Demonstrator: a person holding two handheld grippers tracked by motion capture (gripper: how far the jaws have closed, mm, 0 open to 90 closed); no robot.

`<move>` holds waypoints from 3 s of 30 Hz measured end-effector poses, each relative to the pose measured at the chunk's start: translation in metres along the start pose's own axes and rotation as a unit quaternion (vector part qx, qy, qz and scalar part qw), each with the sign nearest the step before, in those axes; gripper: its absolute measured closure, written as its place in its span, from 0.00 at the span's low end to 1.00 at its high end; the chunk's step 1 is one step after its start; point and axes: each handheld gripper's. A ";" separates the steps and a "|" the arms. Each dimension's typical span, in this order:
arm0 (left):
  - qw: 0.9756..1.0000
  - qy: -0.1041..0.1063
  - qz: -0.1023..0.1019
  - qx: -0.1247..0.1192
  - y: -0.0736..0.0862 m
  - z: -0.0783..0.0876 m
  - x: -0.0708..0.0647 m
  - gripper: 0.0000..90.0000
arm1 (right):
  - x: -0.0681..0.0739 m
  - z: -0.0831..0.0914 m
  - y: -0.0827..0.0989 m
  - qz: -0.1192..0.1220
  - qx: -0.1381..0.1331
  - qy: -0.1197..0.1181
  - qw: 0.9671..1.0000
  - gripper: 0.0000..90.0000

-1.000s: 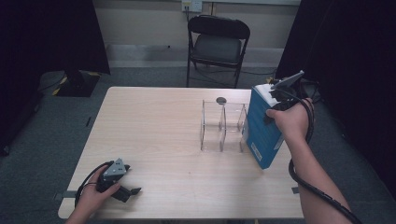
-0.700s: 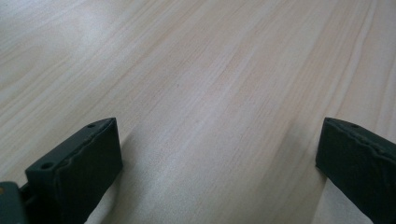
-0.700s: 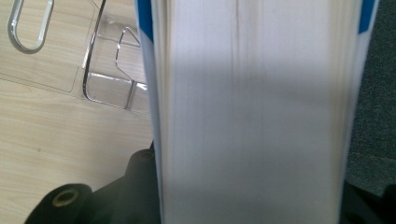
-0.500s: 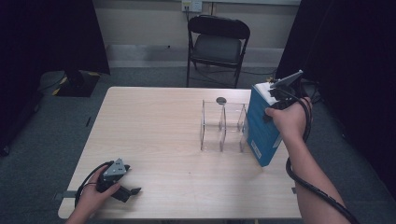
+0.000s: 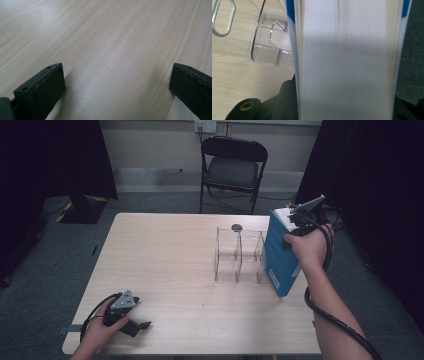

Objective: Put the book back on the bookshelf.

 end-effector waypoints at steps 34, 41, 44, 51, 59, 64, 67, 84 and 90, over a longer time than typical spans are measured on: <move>1.000 0.000 0.000 0.000 0.000 0.000 0.000 0.00 | 0.000 -0.015 -0.014 -0.009 -0.018 0.002 1.000 0.69; 1.000 0.000 -0.001 0.000 0.000 0.000 0.000 0.00 | 0.001 -0.020 -0.016 -0.013 -0.025 0.000 1.000 0.69; 1.000 -0.001 -0.004 0.000 0.000 0.000 0.000 0.00 | 0.000 -0.020 -0.017 -0.011 -0.024 0.002 1.000 0.69; 1.000 -0.003 -0.008 0.002 0.000 0.000 0.000 0.00 | 0.000 -0.022 -0.016 -0.015 -0.032 0.005 0.999 0.68; 1.000 -0.005 -0.009 0.002 0.000 0.001 0.000 0.00 | -0.001 -0.023 -0.011 -0.013 -0.022 -0.005 1.000 0.67; 1.000 0.000 -0.002 0.001 0.000 0.000 -0.001 0.00 | 0.000 -0.023 -0.009 -0.013 -0.024 -0.007 1.000 0.66; 1.000 0.001 -0.003 0.001 0.000 0.000 -0.002 0.00 | 0.002 -0.023 -0.010 -0.011 -0.019 -0.007 1.000 0.65; 1.000 0.001 -0.005 0.002 0.000 0.000 -0.002 0.00 | 0.001 -0.013 -0.008 -0.009 -0.030 -0.030 0.999 0.50; 1.000 0.001 -0.004 0.001 0.000 0.000 -0.002 0.00 | 0.001 -0.011 -0.006 -0.015 -0.025 -0.031 0.999 0.43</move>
Point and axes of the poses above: each handheld gripper's, and its own axes: z roughly backward along the jaws, y roughly out of its underside, x roughly to its left, and after that the axes turned 8 degrees about x, right-handed
